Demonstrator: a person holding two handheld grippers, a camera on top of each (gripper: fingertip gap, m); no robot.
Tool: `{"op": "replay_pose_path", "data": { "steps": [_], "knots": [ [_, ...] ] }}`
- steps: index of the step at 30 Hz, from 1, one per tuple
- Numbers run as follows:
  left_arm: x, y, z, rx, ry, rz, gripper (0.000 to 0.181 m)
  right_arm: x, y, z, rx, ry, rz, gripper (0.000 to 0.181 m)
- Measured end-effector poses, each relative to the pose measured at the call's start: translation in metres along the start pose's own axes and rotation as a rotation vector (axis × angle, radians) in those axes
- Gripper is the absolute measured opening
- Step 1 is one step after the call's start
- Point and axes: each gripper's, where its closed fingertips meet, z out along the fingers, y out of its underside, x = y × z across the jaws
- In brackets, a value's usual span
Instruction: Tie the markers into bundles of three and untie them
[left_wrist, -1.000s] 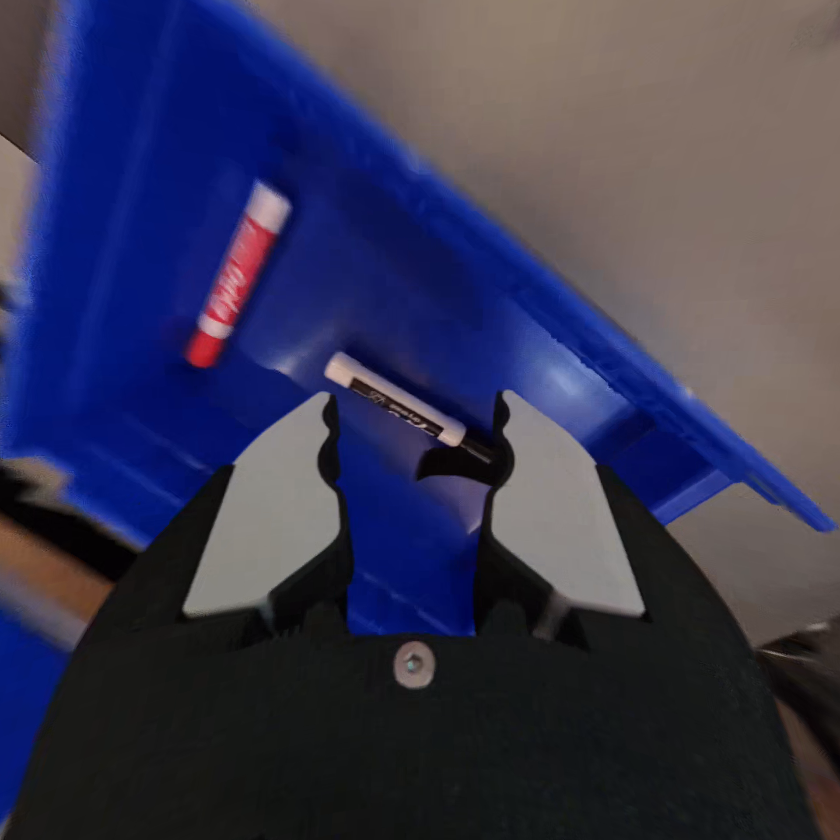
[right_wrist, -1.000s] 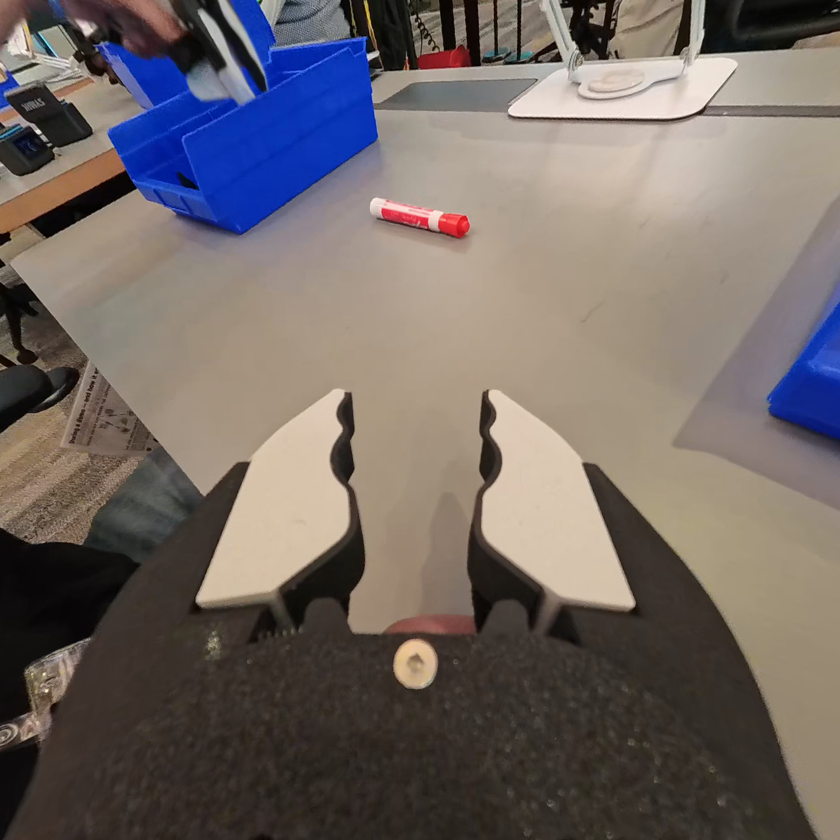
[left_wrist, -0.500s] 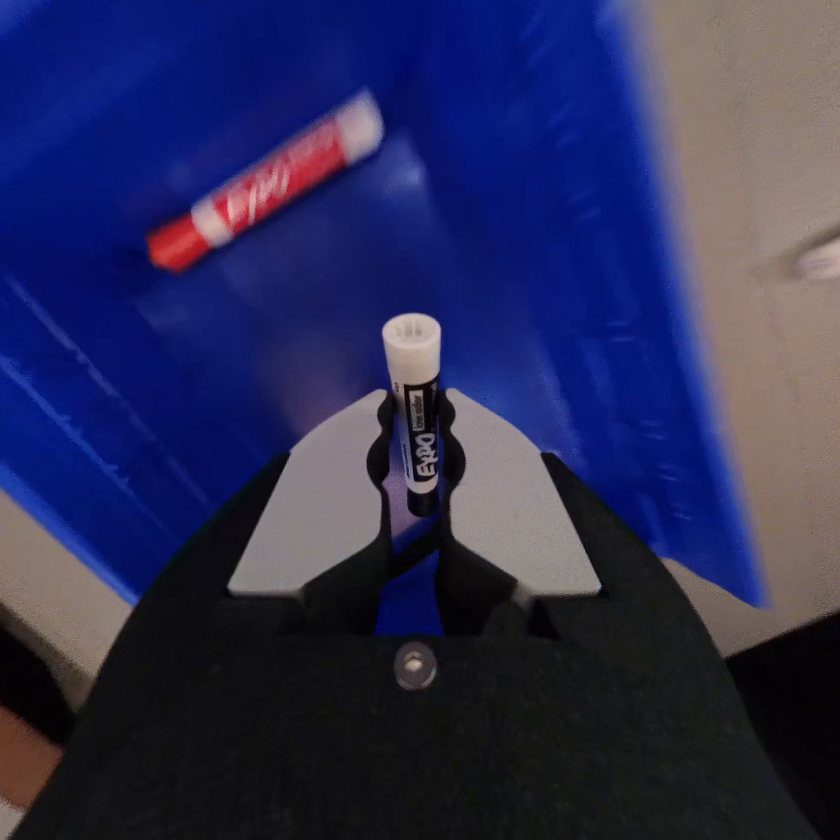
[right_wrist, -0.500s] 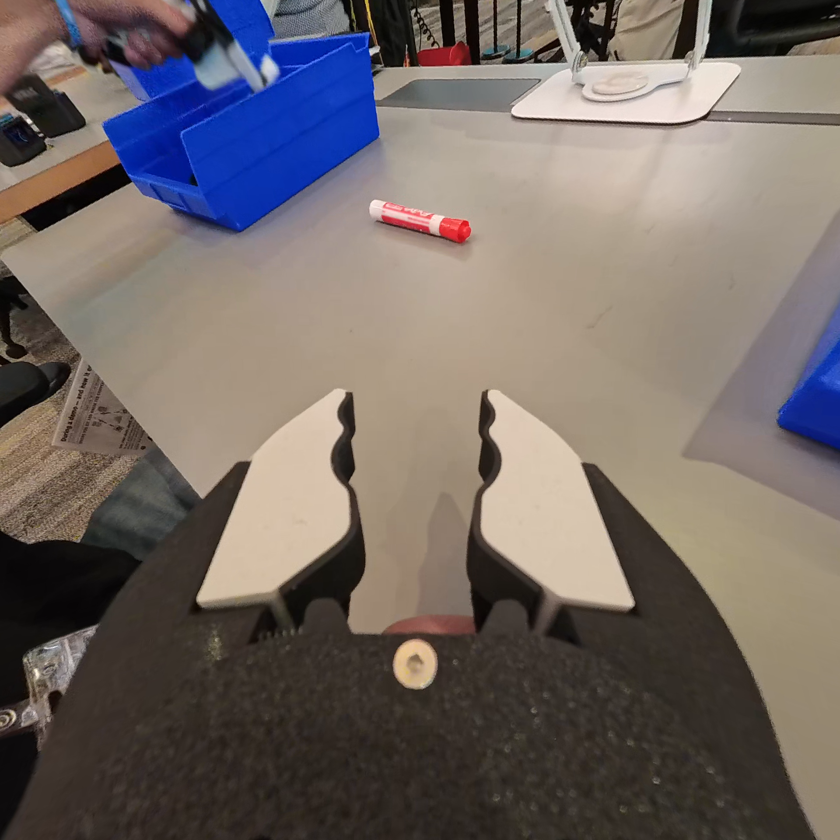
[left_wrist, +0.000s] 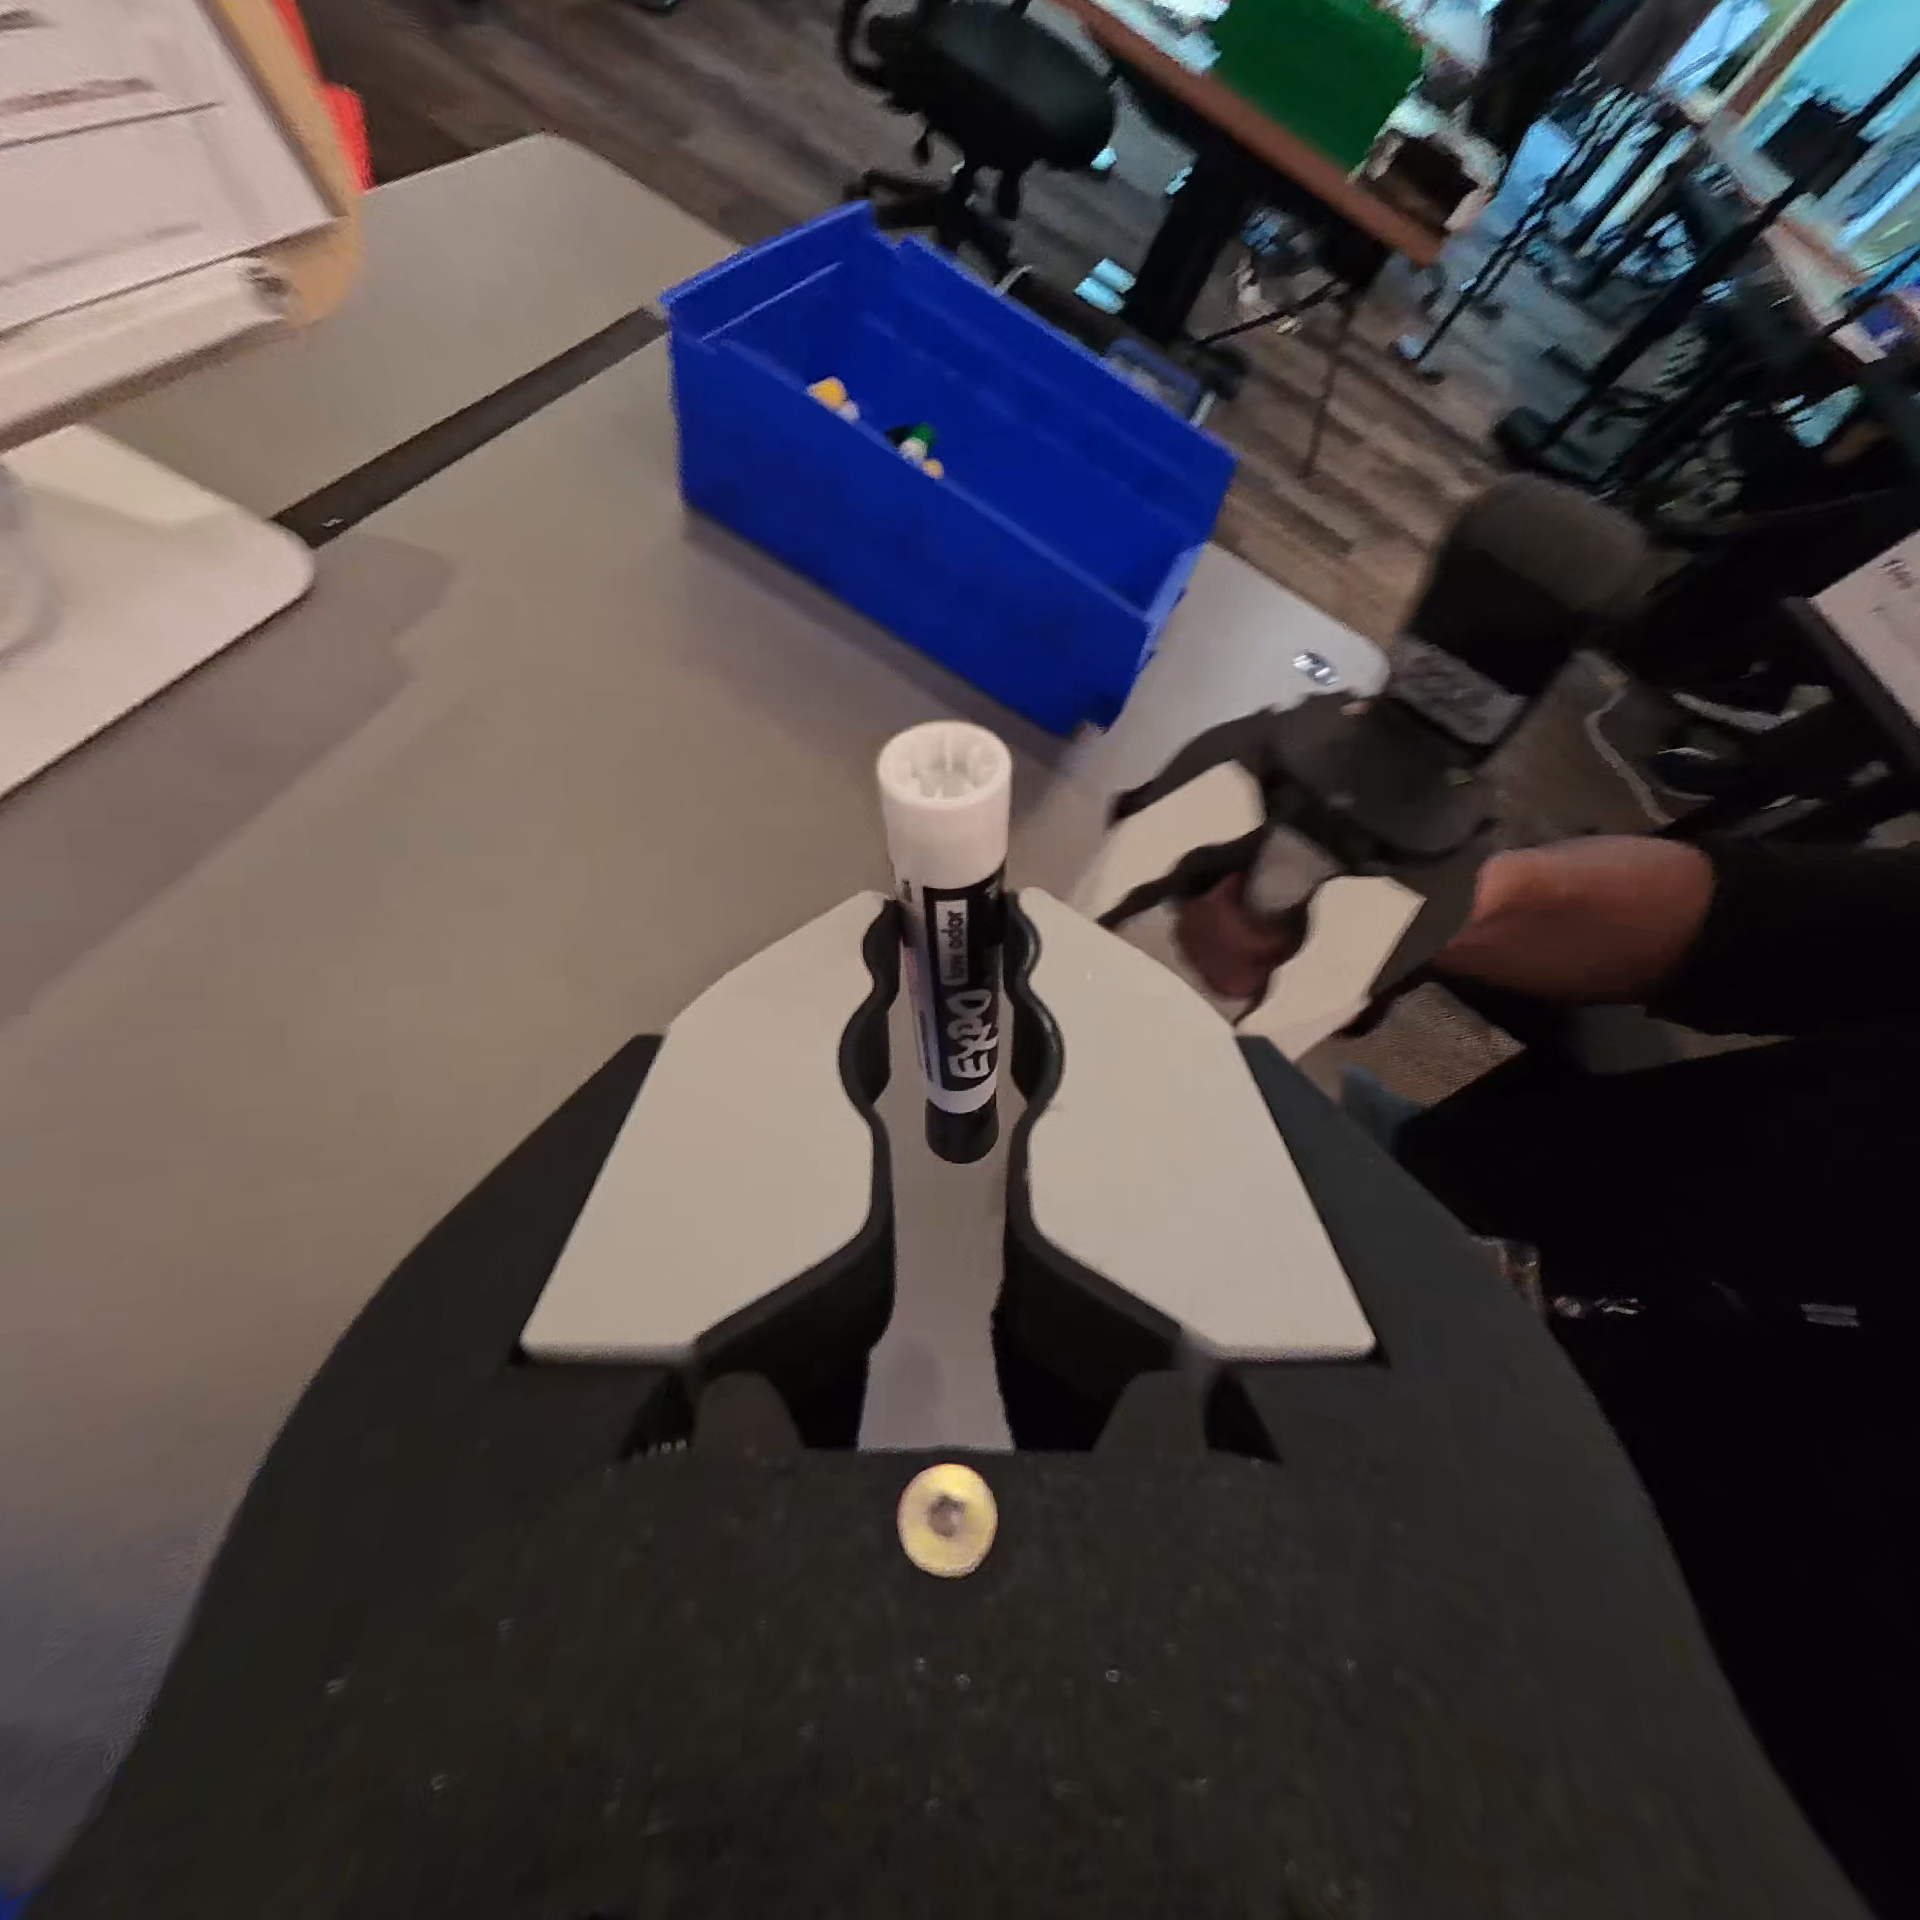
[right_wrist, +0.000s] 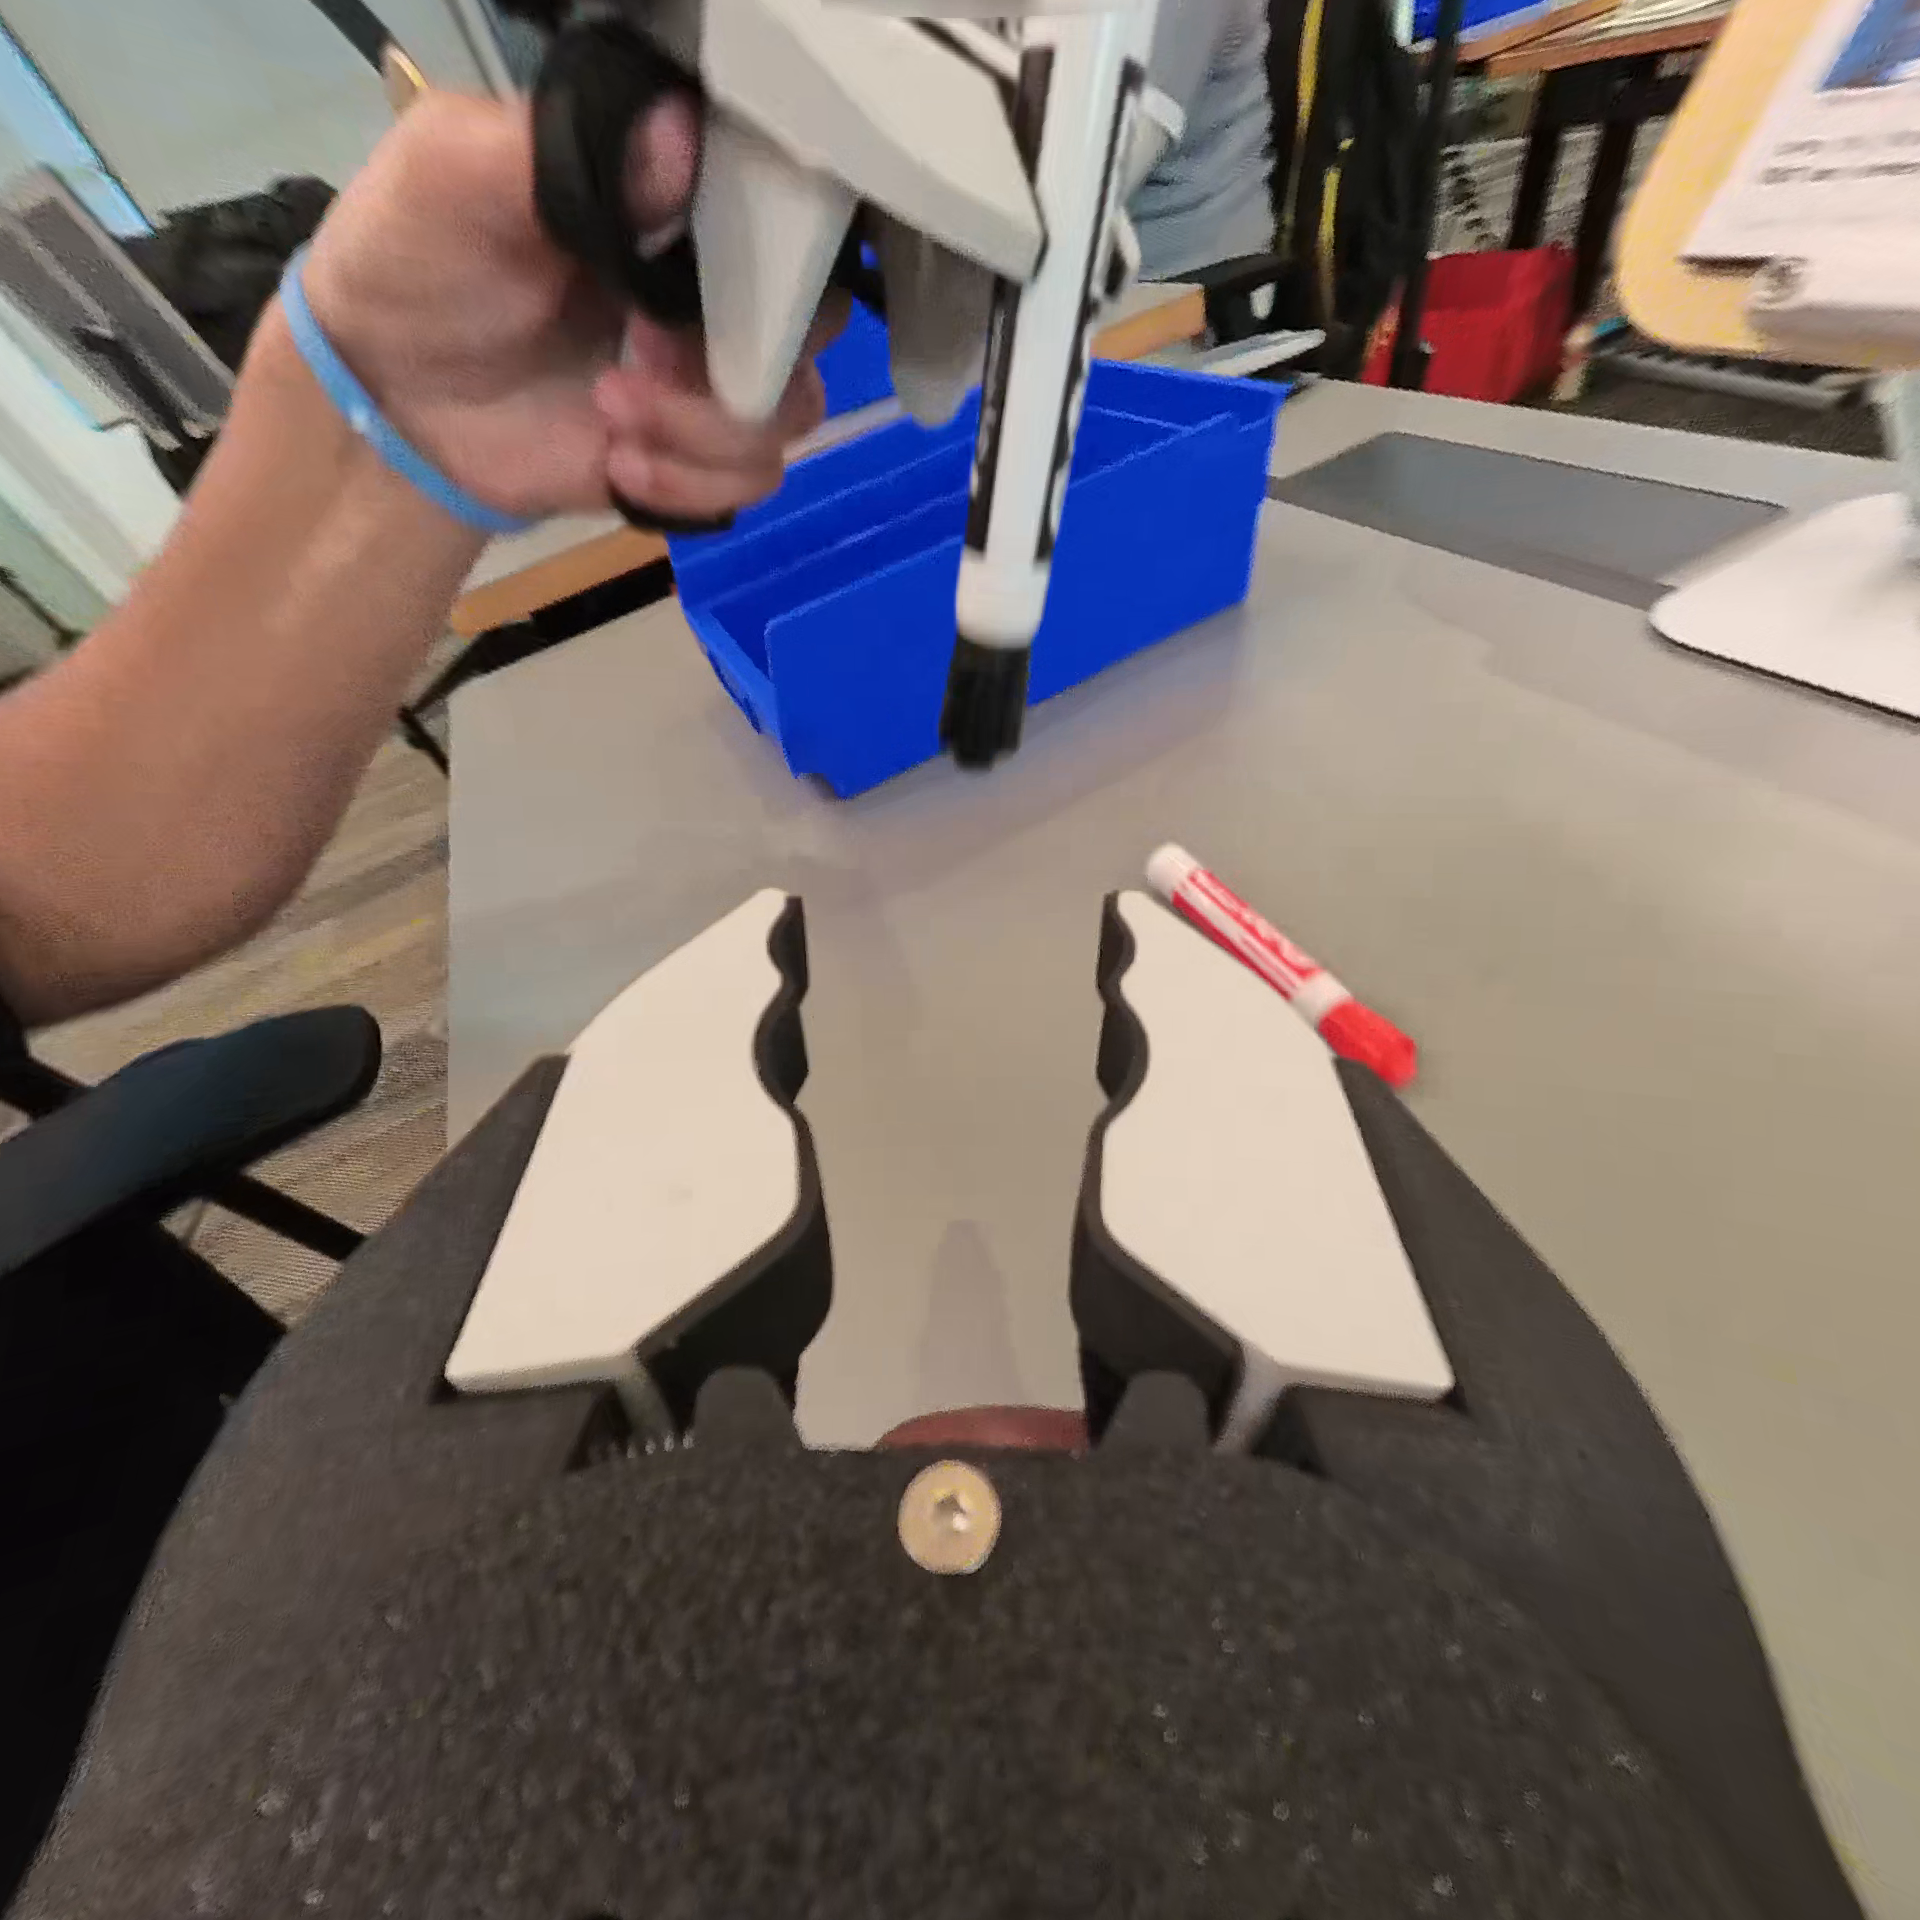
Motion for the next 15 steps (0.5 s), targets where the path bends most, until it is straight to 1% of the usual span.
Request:
{"op": "replay_pose_path", "data": {
  "steps": [2,3,5,6,8,9,11,12,13,14,15],
  "knots": [
    [0.011,0.002,0.01,0.043,0.055,-0.019,0.018,0.003,-0.005,0.021,0.014,-0.036,0.012,0.052],
    [0.014,0.003,0.013,0.071,0.07,-0.03,0.018,0.006,-0.007,0.027,0.027,-0.027,0.003,0.05],
    [0.018,0.007,0.016,0.107,0.116,-0.053,0.018,0.006,-0.01,0.032,0.051,-0.05,0.003,0.026],
    [0.016,0.011,0.017,0.115,0.111,-0.061,0.018,0.007,-0.007,0.033,0.027,-0.046,-0.011,0.019],
    [0.005,0.024,0.012,0.081,0.073,-0.066,0.018,0.02,0.001,0.029,-0.033,0.021,-0.077,0.019],
    [-0.002,0.031,0.006,0.061,0.038,-0.065,0.018,0.026,0.006,0.026,-0.08,0.044,-0.096,0.019],
    [-0.015,0.037,-0.015,0.07,-0.031,-0.066,0.033,0.041,0.025,0.02,-0.242,0.086,-0.167,0.019],
    [-0.021,0.042,-0.028,0.066,-0.063,-0.061,0.037,0.051,0.034,0.018,-0.328,0.114,-0.236,0.019],
    [-0.029,0.049,-0.041,0.044,-0.121,-0.048,0.041,0.062,0.042,0.016,-0.409,0.151,-0.324,0.019],
    [-0.042,0.057,-0.055,0.016,-0.212,-0.03,0.045,0.071,0.05,0.015,-0.499,0.165,-0.405,0.019],
    [-0.055,0.066,-0.069,-0.018,-0.302,-0.015,0.048,0.075,0.059,0.016,-0.591,0.146,-0.475,0.018]
  ]
}}
